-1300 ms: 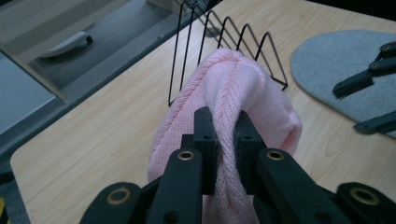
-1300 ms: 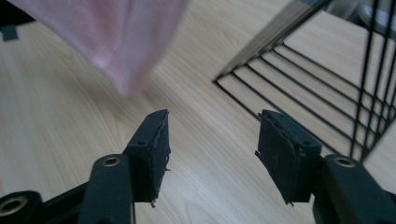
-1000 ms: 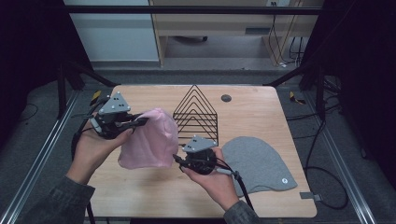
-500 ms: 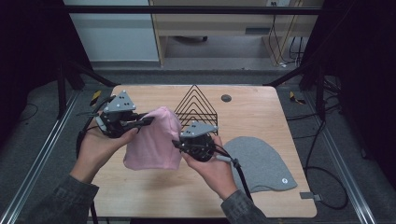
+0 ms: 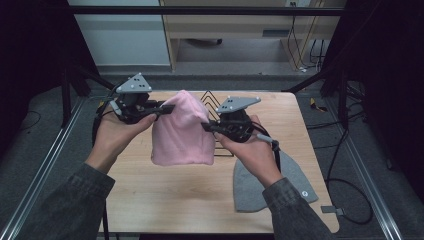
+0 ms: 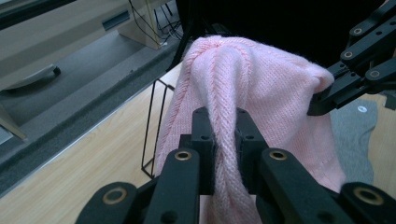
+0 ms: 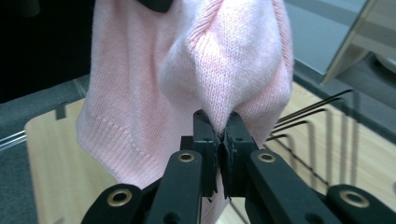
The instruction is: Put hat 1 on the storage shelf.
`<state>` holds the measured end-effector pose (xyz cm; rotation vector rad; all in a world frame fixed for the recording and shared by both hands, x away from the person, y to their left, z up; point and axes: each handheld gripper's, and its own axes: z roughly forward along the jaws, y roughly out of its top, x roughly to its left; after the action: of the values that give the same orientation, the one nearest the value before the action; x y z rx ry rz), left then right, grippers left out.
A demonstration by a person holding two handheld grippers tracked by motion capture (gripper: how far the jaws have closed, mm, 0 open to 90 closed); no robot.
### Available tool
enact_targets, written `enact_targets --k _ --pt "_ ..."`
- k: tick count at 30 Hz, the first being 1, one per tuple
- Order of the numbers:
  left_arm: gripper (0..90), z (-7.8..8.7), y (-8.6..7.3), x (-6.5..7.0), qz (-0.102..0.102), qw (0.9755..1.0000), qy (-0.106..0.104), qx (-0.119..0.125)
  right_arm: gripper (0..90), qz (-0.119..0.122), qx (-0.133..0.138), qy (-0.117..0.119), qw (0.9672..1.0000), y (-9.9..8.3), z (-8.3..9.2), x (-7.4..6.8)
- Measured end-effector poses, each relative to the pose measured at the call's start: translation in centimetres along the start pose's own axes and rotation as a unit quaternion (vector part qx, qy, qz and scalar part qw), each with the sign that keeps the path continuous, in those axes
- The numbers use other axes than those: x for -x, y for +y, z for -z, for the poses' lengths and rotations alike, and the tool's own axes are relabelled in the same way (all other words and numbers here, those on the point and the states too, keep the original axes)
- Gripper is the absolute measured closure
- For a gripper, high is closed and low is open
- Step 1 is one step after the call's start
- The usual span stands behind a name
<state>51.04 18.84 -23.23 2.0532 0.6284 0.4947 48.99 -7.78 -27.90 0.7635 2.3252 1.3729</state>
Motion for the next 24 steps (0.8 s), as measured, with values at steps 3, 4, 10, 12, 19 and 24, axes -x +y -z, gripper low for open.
enact_targets --k 3,4,10,12,19,24 --pt "81.5 -0.5 0.8 0.1 -0.001 1.0 0.005 0.006 86.3 -0.002 -0.002 -0.003 1.0 0.5 0.4 0.9" --pt "81.6 -0.6 1.0 0.1 -0.002 1.0 0.004 0.008 86.3 -0.001 -0.005 -0.007 1.0 0.6 0.5 1.1" --pt "81.5 -1.5 1.6 0.1 0.002 0.9999 0.001 0.014 86.1 0.002 -0.012 -0.018 0.9998 0.7 1.1 2.2" --pt "81.5 -2.2 2.3 -0.3 0.024 0.9994 -0.002 0.025 86.1 0.001 -0.01 -0.021 0.9997 0.9 1.4 2.6" --pt "81.5 -3.0 5.3 -1.3 0.021 0.999 0.014 0.036 86.0 0.008 0.006 -0.045 0.9989 2.9 2.4 4.6" --pt "81.5 -3.5 7.4 -2.0 0.017 0.9983 0.029 0.048 86.0 -0.003 0.026 -0.06 0.9979 4.4 2.4 6.6"
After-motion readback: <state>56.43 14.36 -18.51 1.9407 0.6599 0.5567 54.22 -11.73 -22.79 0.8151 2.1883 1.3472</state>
